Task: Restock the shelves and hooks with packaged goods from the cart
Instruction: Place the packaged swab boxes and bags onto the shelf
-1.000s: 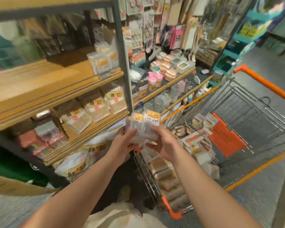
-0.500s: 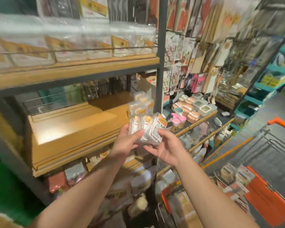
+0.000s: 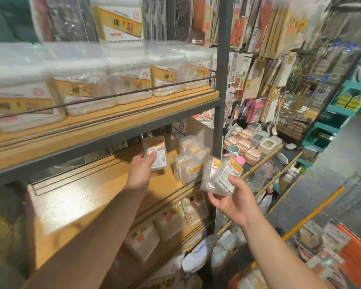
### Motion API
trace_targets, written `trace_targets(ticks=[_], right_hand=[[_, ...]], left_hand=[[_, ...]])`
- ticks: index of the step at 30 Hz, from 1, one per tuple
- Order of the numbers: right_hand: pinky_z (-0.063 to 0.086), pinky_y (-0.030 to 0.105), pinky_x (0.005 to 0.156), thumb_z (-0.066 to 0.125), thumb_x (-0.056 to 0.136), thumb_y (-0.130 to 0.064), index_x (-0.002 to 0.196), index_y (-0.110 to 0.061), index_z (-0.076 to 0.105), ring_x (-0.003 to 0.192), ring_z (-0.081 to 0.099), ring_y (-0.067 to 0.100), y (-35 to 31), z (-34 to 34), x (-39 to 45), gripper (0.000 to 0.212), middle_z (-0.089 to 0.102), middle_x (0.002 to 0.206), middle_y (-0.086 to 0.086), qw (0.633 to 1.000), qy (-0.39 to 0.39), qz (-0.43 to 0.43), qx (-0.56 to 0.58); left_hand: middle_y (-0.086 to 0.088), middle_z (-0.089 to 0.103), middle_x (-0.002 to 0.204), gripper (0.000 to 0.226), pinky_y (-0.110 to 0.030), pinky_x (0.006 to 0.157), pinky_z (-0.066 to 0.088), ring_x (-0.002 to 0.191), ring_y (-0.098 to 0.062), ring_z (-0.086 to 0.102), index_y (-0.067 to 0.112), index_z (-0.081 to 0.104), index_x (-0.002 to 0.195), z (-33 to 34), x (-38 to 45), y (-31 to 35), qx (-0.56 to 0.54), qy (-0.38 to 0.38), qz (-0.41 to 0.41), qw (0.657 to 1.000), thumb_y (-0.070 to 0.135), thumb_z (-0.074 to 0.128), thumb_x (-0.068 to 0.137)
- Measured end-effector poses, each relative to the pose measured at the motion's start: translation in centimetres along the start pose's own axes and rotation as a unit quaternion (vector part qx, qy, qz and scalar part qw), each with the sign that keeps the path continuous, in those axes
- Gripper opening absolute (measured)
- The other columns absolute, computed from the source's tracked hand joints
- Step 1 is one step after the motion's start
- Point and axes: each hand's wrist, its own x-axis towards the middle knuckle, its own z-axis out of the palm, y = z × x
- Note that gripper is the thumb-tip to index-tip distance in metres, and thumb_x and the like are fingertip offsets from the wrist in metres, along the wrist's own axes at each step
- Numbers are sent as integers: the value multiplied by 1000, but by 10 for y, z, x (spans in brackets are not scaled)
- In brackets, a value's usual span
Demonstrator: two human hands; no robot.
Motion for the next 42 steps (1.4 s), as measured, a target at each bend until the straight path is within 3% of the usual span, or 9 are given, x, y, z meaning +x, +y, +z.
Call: trace_targets(ticks=[3,8,18,22,25,28,35,38,42], right_hand=[[58,35,71,74,70,-25,116,-19,61,95,68,24,-4,-8,-3,49,67,113,8,1000,0,-9,-4],[58,35,67,97,29,-27,117,-18,61,88,69,25,-15,-27,-6,95,69,108,9,999,21,13,-31],[59,33,65,98,22,-28,109,-17,63,78,72,22,-14,-56,-25,95,73,95,6,995,76,45,-45],[58,31,65,98,21,-30,106,-17,65,75,72,21,-8,-57,-30,92,73,92,5,995,79,42,-49],[58,32,66,97,19,-31,105,-18,65,75,72,21,-1,-53,-30,92,73,92,4,994,85,45,-52],[59,33,67,98,21,-32,107,-16,64,78,71,22,6,-48,-30,93,72,94,6,993,82,52,-70],[60,32,66,94,42,-30,110,-14,63,81,69,22,4,-36,-39,77,71,95,6,992,89,44,-78],[59,31,66,69,75,-26,117,-14,58,85,66,22,4,-33,-45,45,70,95,5,990,107,34,-81],[60,30,64,66,76,-25,118,-14,57,84,65,22,5,-28,-50,45,70,94,5,990,111,33,-85]], left_hand=[[-8,65,122,90,-46,103,46,111,-26,62,6,54,133,-3,29,-8,65,-13,-27,997,65,63,66],[-3,58,127,61,-35,101,40,111,-24,55,2,48,133,12,52,-24,118,-2,-68,991,49,53,95],[-3,57,135,86,-37,102,42,120,-26,56,13,52,137,-9,65,-24,291,-65,-33,954,75,57,77],[2,64,124,58,-34,96,47,109,-18,60,17,55,134,-22,65,-32,347,-76,8,935,52,63,88],[12,63,111,42,-22,84,47,98,-6,61,24,56,130,-14,55,-30,329,-110,64,936,35,65,91],[15,59,116,33,-26,91,46,107,-7,57,29,58,125,-1,50,-28,308,-141,103,935,36,60,94],[3,53,138,82,-44,113,34,126,-16,50,25,45,142,22,42,-27,85,-174,-12,981,80,28,85],[-3,57,128,58,-45,116,30,122,-18,51,25,52,129,39,33,-26,65,-176,-27,982,66,24,97],[7,59,102,43,-46,116,27,108,-9,53,29,53,105,39,24,-22,67,-159,3,985,58,22,101]])
